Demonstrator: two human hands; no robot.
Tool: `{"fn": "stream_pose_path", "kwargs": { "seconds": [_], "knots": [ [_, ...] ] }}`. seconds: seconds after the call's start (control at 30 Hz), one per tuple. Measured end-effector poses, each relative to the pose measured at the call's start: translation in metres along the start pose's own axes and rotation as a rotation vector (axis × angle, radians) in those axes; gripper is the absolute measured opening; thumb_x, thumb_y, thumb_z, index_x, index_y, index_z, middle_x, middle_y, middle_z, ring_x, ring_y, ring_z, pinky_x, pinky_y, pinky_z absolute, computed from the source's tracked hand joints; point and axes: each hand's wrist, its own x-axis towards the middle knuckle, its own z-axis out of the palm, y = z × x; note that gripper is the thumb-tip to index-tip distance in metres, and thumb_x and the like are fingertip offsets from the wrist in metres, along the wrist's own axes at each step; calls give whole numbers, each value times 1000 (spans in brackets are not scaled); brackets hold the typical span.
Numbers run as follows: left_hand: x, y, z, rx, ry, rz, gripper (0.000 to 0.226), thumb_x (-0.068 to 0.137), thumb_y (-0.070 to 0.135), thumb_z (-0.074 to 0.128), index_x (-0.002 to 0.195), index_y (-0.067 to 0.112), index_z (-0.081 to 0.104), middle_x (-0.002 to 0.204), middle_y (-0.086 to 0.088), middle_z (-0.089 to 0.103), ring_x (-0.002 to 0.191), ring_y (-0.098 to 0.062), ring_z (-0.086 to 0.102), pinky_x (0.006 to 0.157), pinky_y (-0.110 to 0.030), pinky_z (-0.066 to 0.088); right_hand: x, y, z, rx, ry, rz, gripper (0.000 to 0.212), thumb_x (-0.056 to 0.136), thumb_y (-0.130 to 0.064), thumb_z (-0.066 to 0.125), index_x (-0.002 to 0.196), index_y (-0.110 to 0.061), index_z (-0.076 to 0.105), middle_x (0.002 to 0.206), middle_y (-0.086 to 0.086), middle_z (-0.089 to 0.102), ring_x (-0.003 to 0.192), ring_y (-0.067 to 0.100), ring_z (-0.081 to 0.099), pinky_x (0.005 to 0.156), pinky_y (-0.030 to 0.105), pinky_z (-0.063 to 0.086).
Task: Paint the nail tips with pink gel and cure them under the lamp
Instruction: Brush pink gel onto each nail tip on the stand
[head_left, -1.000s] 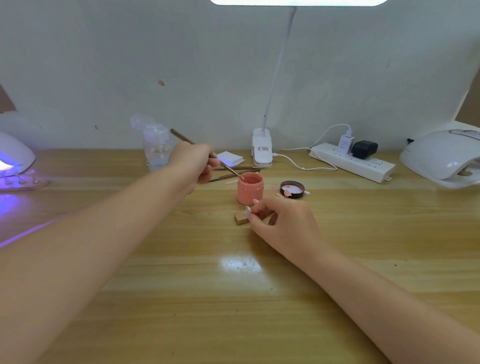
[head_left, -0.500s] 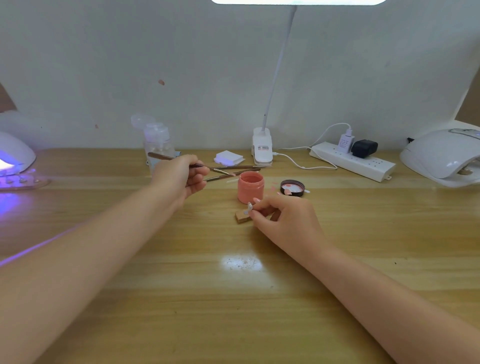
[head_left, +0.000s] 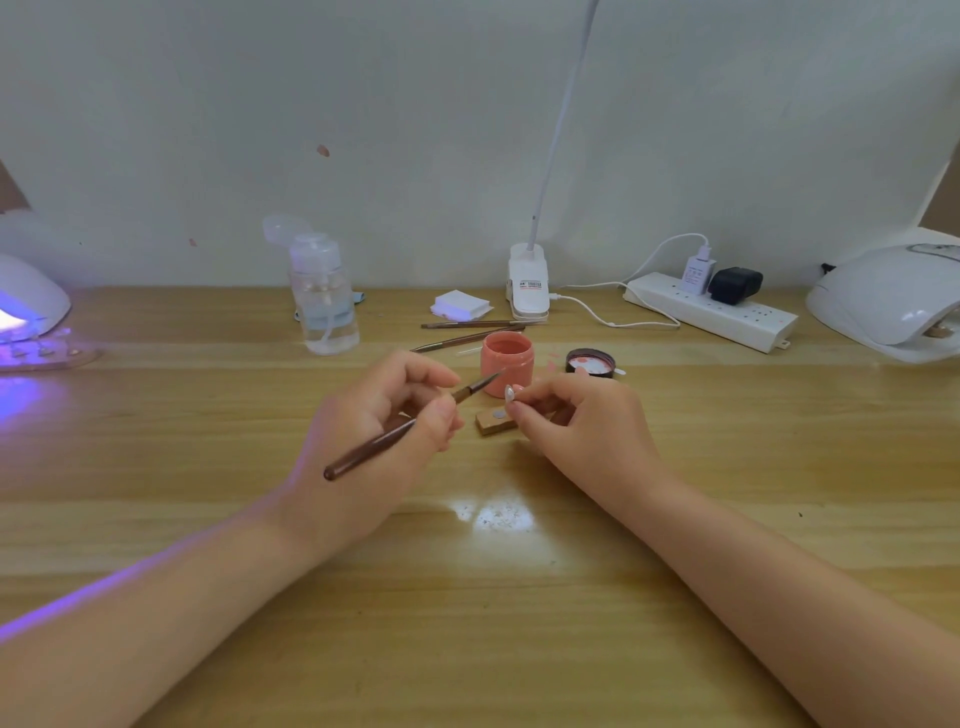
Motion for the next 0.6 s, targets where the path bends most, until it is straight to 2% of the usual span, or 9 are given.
{"fn": "stream_pose_path", "kwargs": {
  "seconds": [0.07, 0.17, 0.37, 0.47, 0.6],
  "knots": [
    [-2, 2, 3, 67, -5, 26, 17, 83, 36, 59, 99, 41, 64, 88, 8, 73, 79, -15, 71, 75, -33, 58, 0, 0, 0, -2, 8, -10, 3, 80, -18, 75, 83, -19, 76, 62, -27, 57, 61, -9, 56, 62, 6, 38],
    [-6, 4, 6, 91, 15, 44, 18, 84, 23, 60, 94, 36, 68, 86, 11, 73, 77, -12, 71, 73, -29, 57, 0, -1, 0, -13, 10, -19, 2, 81, -19, 75, 82, -20, 76, 61, -28, 56, 60, -9, 56, 62, 6, 38],
    [-8, 4, 5, 93, 3, 24, 16, 86, 23, 57, 93, 31, 68, 83, 8, 73, 75, -12, 70, 73, -35, 57, 0, -1, 0, -12, 7, -17, 3, 81, -19, 75, 84, -18, 76, 61, -26, 57, 59, -5, 56, 64, 10, 40],
    [-9, 2, 4, 107, -20, 41, 16, 88, 21, 54, 91, 29, 68, 80, 10, 72, 72, -6, 69, 69, -26, 57, 0, 0, 0, -20, 4, -13, 3, 82, -21, 75, 84, -20, 77, 61, -24, 58, 58, -3, 55, 63, 10, 39],
    [-8, 1, 5, 56, 30, 39, 16, 89, 20, 53, 92, 27, 66, 80, 8, 72, 73, -7, 69, 67, -17, 54, 0, 1, 1, -18, 21, -15, 1, 81, -20, 75, 81, -20, 76, 59, -24, 57, 58, -3, 55, 60, 8, 37]
  ]
}}
